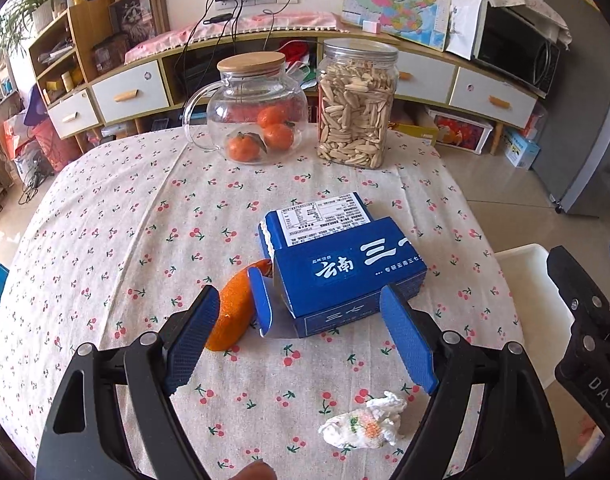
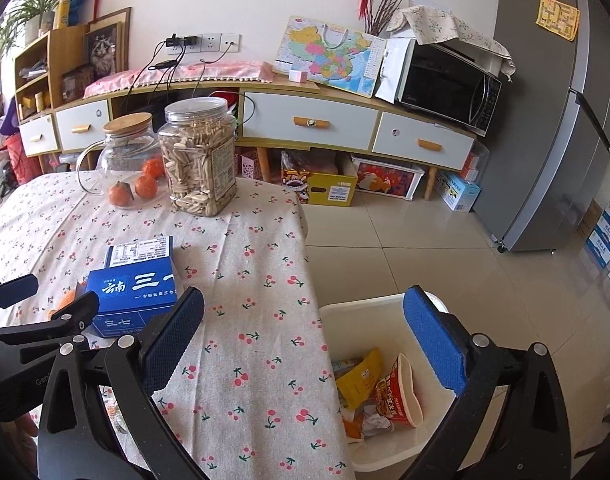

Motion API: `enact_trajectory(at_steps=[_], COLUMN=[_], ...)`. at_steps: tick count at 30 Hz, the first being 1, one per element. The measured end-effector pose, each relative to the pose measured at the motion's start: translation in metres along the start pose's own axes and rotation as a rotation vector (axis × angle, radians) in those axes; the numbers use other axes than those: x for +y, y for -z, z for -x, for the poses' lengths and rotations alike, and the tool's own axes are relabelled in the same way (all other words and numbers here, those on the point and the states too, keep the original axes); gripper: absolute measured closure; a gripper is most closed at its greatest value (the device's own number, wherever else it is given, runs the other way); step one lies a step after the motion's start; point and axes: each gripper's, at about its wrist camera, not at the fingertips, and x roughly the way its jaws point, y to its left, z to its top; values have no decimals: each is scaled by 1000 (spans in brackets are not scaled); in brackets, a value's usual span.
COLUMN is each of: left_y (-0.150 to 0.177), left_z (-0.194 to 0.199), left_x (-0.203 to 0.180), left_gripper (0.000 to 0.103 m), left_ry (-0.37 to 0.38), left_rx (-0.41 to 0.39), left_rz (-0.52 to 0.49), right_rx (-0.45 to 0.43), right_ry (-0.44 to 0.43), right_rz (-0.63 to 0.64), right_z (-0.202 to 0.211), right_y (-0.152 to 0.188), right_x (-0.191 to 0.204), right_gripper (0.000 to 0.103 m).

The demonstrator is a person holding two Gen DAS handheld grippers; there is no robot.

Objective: Collect trash
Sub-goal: 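Return both tools to the table above the remaining trash, then grasp the second orange peel with the left tool, then grasp the blue Sanqi box with the right tool while the left tool holds the peel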

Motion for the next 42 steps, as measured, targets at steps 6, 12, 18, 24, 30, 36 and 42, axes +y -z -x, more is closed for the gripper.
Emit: enact_trajectory(at_steps=[6,12,18,24,30,36,42], left_y=[7,15,13,12,15,20,12], left_z=[-8,-39,-62,-67,-55,-23,-12], left_x=[19,46,55,46,51,61,89], left_gripper=[23,23,23,47,74,75,76], left_ry=[-14,-18,40,54,152,244,202], left_rx=[45,185,236,208,244,223,196], left_rz=[-55,-108,-152,-181,-166,-163,-62], right_rx=[-2,27,69,145,140,112,68], right_ry=[-31,-48,-160,-302,-358,-361,-399], right_rz=[18,38,53,1,46,70,179], right_z=[1,-6,-19,-42,-46,-43,-39], right_y=[-3,-3,-3,-6,-11,-18,-20], right_x=[13,22,26,22,34,37,53], right_gripper=[7,7,7,7,7,7,7])
